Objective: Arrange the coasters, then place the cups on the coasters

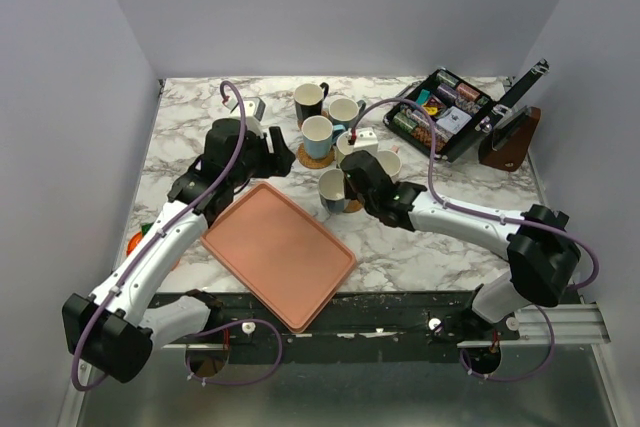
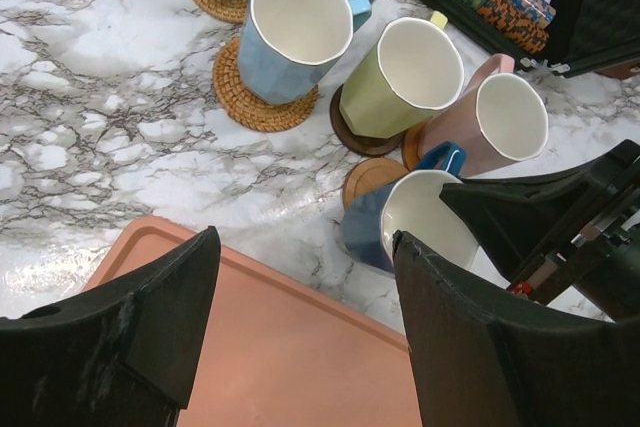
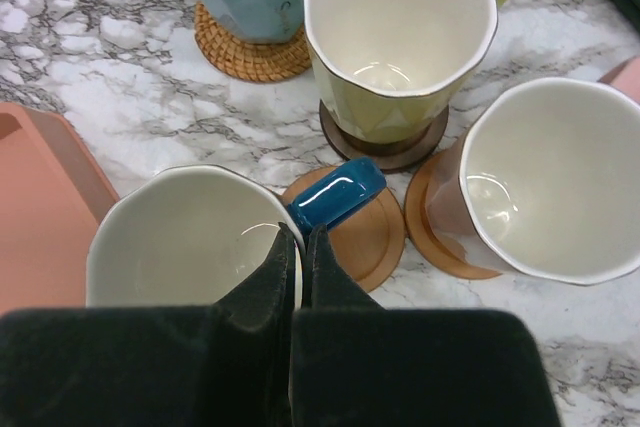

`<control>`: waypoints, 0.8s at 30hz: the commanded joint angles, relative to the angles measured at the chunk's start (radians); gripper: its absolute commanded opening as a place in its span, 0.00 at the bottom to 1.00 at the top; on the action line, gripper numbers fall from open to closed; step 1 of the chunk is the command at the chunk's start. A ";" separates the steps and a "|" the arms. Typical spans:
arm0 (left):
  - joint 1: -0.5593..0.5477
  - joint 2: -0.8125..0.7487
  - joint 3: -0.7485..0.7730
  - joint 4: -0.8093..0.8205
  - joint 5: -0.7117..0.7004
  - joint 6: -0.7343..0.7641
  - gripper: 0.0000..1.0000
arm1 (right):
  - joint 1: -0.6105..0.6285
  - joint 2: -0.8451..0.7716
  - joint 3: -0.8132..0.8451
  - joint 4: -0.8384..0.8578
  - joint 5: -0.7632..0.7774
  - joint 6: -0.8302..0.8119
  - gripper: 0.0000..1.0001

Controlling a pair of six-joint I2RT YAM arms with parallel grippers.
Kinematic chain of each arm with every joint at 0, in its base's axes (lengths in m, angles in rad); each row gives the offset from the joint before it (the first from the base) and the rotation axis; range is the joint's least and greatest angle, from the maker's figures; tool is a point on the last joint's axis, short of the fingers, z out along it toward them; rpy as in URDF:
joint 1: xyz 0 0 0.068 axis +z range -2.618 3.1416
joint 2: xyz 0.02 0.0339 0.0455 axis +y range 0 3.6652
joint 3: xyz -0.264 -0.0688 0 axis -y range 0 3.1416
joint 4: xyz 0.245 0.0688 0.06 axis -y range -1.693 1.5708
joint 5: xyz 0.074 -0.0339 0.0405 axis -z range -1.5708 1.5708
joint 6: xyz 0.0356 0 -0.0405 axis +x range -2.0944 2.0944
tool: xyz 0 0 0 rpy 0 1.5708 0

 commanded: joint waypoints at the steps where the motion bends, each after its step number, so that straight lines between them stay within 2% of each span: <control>1: 0.008 0.017 0.004 0.031 0.027 0.010 0.77 | -0.028 -0.046 0.003 0.144 -0.025 -0.037 0.01; 24: 0.025 0.109 0.063 0.039 0.061 0.019 0.77 | -0.126 0.015 0.024 0.146 -0.138 -0.075 0.01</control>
